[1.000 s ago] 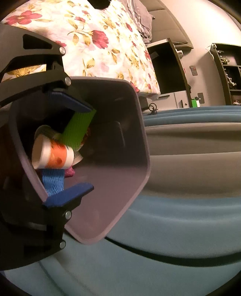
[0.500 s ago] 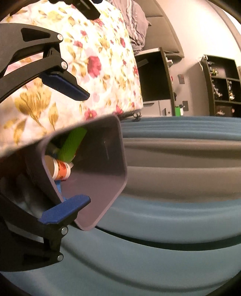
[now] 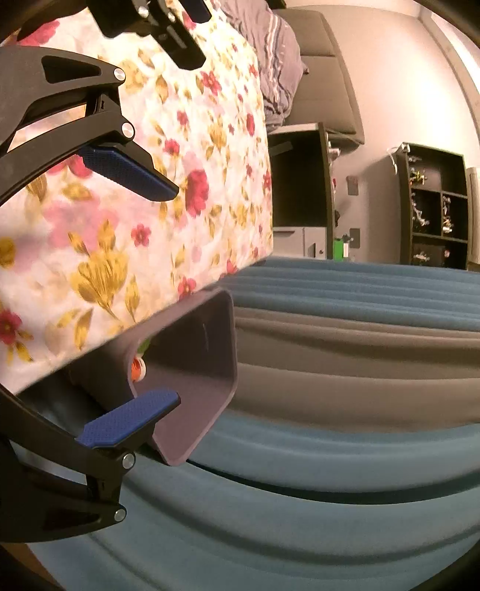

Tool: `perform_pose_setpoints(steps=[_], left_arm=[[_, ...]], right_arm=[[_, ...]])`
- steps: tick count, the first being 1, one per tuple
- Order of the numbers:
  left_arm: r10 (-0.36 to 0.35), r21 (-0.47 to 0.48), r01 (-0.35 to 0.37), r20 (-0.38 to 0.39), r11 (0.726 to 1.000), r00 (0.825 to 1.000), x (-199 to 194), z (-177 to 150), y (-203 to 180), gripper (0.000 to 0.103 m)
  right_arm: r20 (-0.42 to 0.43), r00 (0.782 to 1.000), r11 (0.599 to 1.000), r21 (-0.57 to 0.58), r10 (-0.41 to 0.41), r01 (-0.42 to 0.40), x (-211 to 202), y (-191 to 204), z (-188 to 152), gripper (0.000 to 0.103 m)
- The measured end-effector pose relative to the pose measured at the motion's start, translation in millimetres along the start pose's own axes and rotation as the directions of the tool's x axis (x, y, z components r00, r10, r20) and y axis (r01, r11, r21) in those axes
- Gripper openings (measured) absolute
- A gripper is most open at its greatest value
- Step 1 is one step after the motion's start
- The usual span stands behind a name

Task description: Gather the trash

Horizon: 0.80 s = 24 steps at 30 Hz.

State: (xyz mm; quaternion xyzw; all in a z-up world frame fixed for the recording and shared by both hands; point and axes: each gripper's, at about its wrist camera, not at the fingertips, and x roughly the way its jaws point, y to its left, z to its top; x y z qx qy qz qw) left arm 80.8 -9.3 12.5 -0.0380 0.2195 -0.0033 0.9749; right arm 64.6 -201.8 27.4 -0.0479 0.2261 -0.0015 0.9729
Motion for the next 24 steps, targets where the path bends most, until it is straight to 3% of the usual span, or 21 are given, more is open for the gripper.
perform_pose_setpoints(steps=[6,24], left_arm=[[0.035,0.017,-0.035,0.019,0.999,0.999,-21,-6,12,0.097],[0.029,-0.006,-0.029,0.028,1.0,0.999,-41,-9,24,0.097]], right_arm=[[0.018,1.0,1.0,0.012,0.02,-0.02,-21,10,-5,0.097],[0.044,0.999,0.999,0.012,0.03,-0.031,-43,18,-9,0.097]])
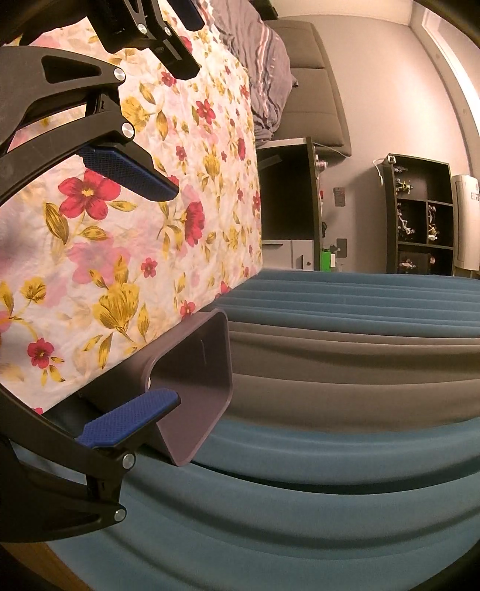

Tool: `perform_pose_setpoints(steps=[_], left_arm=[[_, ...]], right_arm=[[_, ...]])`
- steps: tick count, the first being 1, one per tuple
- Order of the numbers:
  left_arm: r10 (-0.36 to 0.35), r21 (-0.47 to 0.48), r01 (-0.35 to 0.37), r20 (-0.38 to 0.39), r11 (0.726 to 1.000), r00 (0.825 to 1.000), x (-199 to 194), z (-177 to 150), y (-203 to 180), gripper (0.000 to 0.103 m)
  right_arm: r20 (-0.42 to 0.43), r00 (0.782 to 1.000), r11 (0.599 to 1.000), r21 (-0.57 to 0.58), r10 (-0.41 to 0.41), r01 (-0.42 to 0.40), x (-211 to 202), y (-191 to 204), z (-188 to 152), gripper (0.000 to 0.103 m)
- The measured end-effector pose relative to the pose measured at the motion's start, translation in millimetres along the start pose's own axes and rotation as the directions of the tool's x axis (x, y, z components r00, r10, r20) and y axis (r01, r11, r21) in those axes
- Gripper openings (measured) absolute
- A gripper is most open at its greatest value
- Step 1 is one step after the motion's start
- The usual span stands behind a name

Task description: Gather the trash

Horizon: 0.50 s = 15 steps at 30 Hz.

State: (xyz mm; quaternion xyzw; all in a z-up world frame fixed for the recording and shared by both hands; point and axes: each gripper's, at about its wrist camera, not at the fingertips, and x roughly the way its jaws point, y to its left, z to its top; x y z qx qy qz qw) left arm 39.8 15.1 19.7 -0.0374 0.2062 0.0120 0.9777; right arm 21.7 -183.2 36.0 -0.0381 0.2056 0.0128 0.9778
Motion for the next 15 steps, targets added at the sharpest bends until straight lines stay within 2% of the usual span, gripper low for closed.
perform_pose_setpoints(steps=[15], left_arm=[[0.0,0.001,0.0,-0.002,1.0,1.0,-1.5,0.1,-2.6,0.097]], right_arm=[[0.003,1.0,1.0,0.002,0.006,-0.006,-3.9,2.0,-1.0,0.097]])
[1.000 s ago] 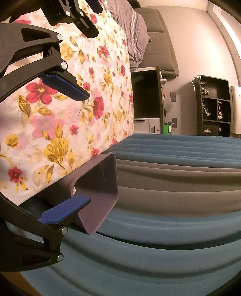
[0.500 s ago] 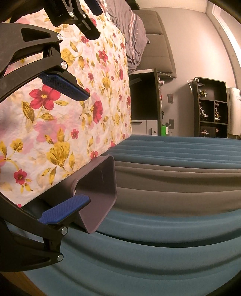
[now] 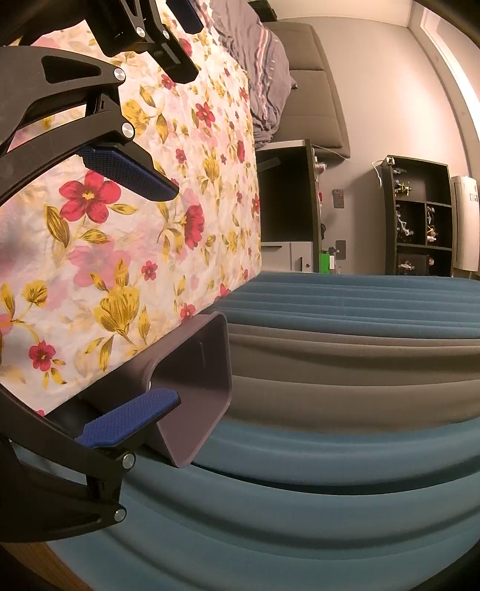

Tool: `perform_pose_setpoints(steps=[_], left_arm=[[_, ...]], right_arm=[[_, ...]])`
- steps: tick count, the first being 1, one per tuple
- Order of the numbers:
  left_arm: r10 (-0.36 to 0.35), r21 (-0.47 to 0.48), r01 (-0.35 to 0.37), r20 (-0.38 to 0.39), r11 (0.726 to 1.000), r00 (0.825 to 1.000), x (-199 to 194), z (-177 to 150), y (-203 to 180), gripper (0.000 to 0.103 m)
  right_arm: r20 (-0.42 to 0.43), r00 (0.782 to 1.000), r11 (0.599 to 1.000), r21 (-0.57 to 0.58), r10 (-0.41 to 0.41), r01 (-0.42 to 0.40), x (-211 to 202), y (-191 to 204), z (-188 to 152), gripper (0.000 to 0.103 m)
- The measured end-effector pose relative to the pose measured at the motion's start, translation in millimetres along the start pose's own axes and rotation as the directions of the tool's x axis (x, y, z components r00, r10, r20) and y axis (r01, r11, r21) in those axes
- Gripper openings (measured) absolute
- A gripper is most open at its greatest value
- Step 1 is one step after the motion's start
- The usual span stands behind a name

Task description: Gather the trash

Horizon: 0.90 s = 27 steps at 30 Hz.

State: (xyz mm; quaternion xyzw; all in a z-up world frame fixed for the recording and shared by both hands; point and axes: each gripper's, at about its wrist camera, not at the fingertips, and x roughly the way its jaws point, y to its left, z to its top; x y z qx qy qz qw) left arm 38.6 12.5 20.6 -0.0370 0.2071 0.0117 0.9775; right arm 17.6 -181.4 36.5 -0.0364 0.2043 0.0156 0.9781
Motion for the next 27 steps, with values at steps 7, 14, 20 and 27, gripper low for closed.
perform_pose_setpoints(steps=[7,14,20,27], left_arm=[[-0.001,-0.001,0.001,-0.001,1.0,1.0,0.0,-0.2,0.5,0.097],[-0.001,-0.001,0.001,-0.001,1.0,1.0,0.0,-0.4,0.4,0.097],[-0.002,-0.001,0.002,0.0,1.0,1.0,-0.1,-0.6,0.4,0.097],[-0.001,-0.002,0.001,-0.001,1.0,1.0,-0.1,-0.8,-1.1,0.097]], right_arm=[[0.0,1.0,1.0,0.001,0.0,0.0,0.8,-0.5,0.2,0.097],[0.001,1.0,1.0,0.002,-0.002,0.002,0.2,-0.2,0.1,0.097],[0.0,1.0,1.0,0.004,-0.001,0.001,0.4,-0.8,-0.1,0.097],[0.001,1.0,1.0,0.005,0.0,0.0,0.3,-1.2,-0.2,0.097]])
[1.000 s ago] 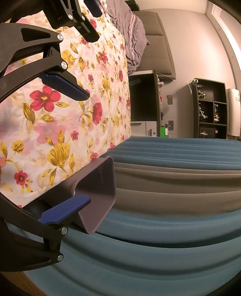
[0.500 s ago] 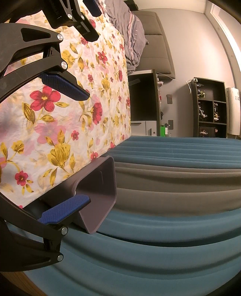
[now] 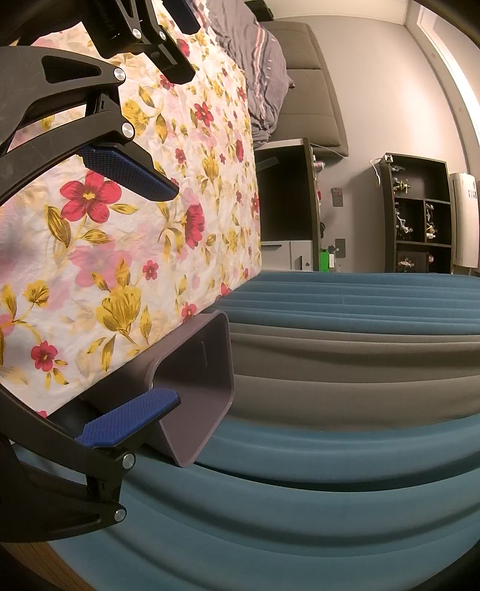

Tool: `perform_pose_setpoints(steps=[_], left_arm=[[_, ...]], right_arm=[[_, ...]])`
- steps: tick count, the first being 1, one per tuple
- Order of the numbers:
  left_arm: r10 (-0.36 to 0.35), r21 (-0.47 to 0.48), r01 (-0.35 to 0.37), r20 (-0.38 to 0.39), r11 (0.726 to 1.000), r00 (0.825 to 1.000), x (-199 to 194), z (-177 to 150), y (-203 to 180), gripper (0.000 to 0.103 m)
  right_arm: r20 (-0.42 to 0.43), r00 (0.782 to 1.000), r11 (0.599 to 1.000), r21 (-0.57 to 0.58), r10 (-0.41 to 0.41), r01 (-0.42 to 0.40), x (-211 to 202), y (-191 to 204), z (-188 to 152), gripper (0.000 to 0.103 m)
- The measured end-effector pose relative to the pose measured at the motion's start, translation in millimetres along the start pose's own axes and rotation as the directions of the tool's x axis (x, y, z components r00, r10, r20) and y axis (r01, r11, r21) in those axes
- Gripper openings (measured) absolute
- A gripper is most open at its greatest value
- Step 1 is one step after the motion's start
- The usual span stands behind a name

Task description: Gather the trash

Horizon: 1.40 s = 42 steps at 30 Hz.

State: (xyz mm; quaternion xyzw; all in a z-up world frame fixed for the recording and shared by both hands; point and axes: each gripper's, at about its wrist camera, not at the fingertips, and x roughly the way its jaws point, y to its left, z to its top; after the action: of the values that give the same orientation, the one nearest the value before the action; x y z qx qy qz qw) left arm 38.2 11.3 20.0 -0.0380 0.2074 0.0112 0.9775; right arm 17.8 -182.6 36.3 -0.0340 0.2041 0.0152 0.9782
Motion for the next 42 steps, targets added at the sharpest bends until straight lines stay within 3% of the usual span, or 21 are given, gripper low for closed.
perform_pose_setpoints(steps=[42], left_arm=[[-0.016,0.006,0.016,0.003,1.0,1.0,-3,0,-10,0.097]], right_arm=[[0.004,1.0,1.0,0.007,0.0,0.0,-2,-1,0,0.097]])
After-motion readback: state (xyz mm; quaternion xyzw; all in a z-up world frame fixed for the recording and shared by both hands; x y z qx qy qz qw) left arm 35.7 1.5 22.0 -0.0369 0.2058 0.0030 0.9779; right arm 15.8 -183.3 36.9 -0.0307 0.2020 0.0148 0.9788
